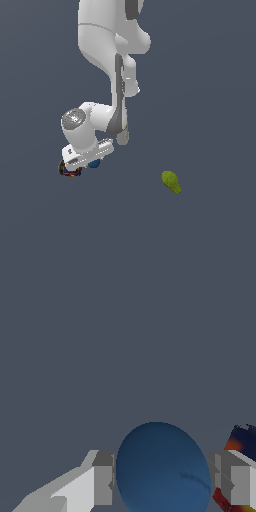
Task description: Pick up a designated object from a clutter of objects.
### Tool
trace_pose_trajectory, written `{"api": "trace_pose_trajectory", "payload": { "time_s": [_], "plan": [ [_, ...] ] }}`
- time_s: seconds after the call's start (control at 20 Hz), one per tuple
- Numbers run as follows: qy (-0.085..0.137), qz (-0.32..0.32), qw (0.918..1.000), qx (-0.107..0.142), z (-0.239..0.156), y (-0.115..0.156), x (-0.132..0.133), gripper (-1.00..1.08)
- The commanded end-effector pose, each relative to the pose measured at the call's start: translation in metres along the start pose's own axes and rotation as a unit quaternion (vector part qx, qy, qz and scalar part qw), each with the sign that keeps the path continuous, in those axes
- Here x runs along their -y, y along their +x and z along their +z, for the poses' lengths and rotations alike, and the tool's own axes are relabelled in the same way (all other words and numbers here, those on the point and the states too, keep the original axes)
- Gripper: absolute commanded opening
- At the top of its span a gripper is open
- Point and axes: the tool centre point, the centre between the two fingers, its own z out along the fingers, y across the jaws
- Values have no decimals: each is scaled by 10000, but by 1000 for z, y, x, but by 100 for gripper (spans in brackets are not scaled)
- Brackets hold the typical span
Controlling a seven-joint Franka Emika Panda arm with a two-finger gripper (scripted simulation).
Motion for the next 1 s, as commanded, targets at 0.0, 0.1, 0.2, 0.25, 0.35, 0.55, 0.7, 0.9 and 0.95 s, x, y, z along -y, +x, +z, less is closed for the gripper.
{"api": "trace_pose_trajectory", "payload": {
  "time_s": [0.0, 0.1, 0.2, 0.25, 0.35, 0.55, 0.7, 0.9, 0.95],
  "plan": [
    [-4, -3, 10000, -6, -8, 3, 5, -100],
    [-2, -3, 10000, -3, -16, 6, 12, -100],
    [0, -2, 10000, 0, -27, 9, 19, -100],
    [0, -2, 10000, 0, -33, 11, 24, -100],
    [3, -1, 10000, 5, -47, 15, 34, -100],
    [7, 0, 10000, 14, -81, 25, 59, -100],
    [10, 2, 10000, 23, -111, 35, 80, -100],
    [12, 4, 10000, 34, -151, 47, 109, -100],
    [13, 4, 10000, 37, -161, 51, 116, -100]
  ]
}}
